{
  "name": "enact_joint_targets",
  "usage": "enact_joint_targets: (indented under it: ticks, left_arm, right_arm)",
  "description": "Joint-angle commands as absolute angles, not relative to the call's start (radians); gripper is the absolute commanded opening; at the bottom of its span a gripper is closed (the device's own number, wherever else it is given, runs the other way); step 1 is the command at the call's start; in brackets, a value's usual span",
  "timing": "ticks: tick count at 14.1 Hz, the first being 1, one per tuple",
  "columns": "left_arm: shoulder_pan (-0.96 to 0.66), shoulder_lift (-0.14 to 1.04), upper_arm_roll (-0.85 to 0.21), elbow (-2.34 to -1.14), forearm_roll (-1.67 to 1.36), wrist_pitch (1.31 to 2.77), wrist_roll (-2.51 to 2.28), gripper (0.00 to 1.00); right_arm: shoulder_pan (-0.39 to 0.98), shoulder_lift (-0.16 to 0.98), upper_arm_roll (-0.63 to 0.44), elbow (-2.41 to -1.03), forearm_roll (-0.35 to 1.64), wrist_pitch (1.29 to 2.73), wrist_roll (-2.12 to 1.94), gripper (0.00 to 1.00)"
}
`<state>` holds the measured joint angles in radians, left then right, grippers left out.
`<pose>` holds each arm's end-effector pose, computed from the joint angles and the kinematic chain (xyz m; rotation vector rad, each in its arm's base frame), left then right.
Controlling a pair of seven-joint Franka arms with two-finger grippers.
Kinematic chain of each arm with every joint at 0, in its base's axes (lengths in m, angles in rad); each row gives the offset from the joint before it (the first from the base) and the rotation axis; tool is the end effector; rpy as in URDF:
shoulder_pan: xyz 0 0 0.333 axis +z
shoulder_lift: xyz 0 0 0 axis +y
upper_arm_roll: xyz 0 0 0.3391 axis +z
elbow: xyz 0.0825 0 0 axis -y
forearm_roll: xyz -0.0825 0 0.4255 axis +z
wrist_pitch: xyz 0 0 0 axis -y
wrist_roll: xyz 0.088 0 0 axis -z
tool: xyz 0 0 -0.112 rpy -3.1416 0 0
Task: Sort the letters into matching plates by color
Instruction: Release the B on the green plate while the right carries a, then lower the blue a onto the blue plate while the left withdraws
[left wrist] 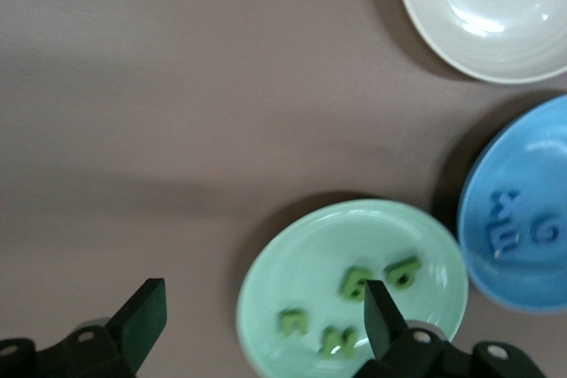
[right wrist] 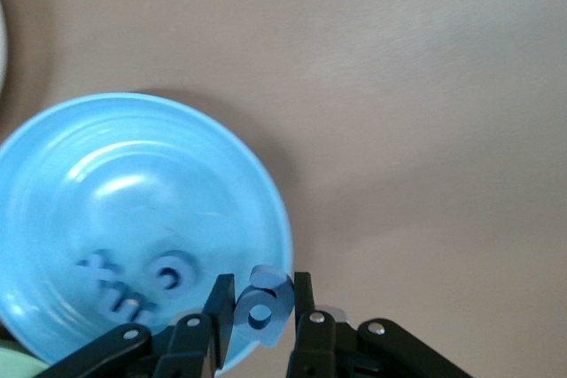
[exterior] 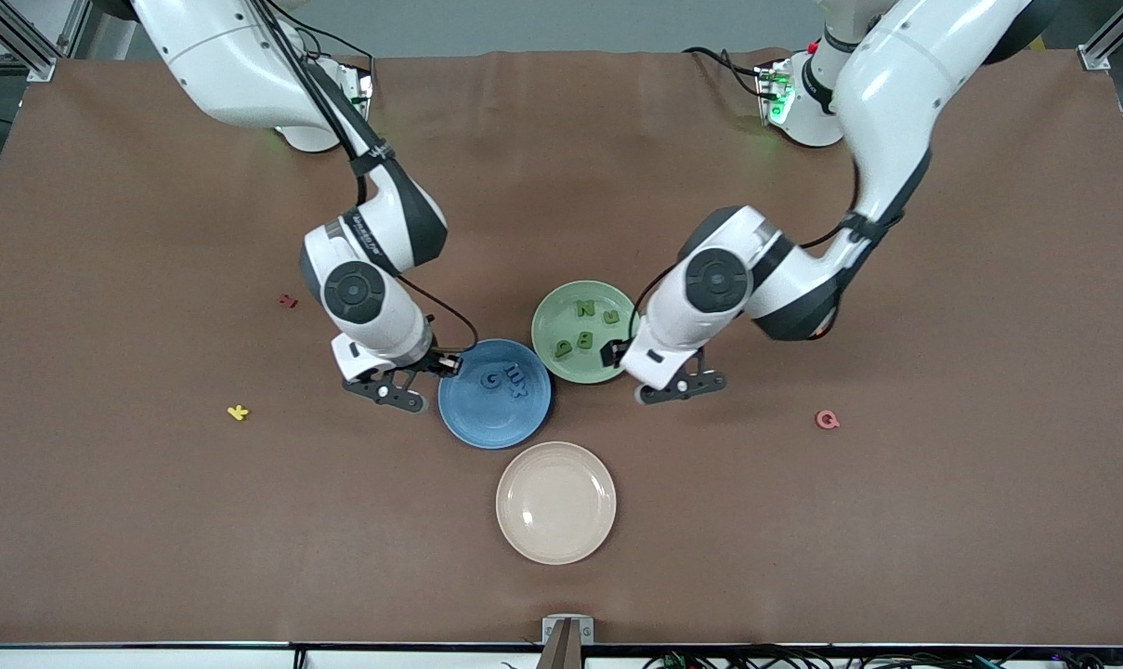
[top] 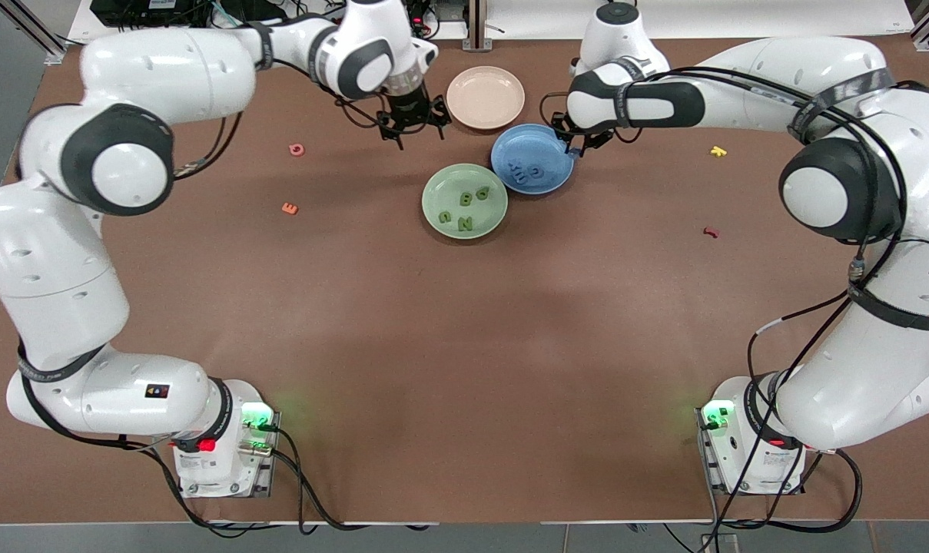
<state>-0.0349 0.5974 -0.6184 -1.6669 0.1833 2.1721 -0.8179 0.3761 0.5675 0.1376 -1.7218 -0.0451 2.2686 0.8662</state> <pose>0.6084 -0.3892 0.3040 2.9800 0.2216 -0.1541 0.6255 0.3413 0.2460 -3.0739 0.5340 0.0573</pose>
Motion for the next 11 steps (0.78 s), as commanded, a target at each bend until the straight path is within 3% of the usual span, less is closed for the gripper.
enact_joint_targets:
  ticks: [1, 5, 11]
  left_arm:
    - [0.055, 0.413, -0.611, -1.842, 0.054, 2.178, -0.630, 0.98]
    - [0.094, 0.237, -0.490, -1.979, -0.060, 2.178, -0.340, 0.98]
    - [0.296, 0.089, -0.446, -1.983, -0.110, 2.161, -0.138, 0.98]
  right_arm:
    - [0.406, 0.665, 0.129, -1.583, -0.034, 2.258, 0.914, 0.00]
    - [0.425, 0.732, 0.127, -1.493, -0.041, 2.255, 0.948, 0.00]
    - [0.457, 0.824, 0.123, -1.390, -0.049, 2.260, 0.980, 0.00]
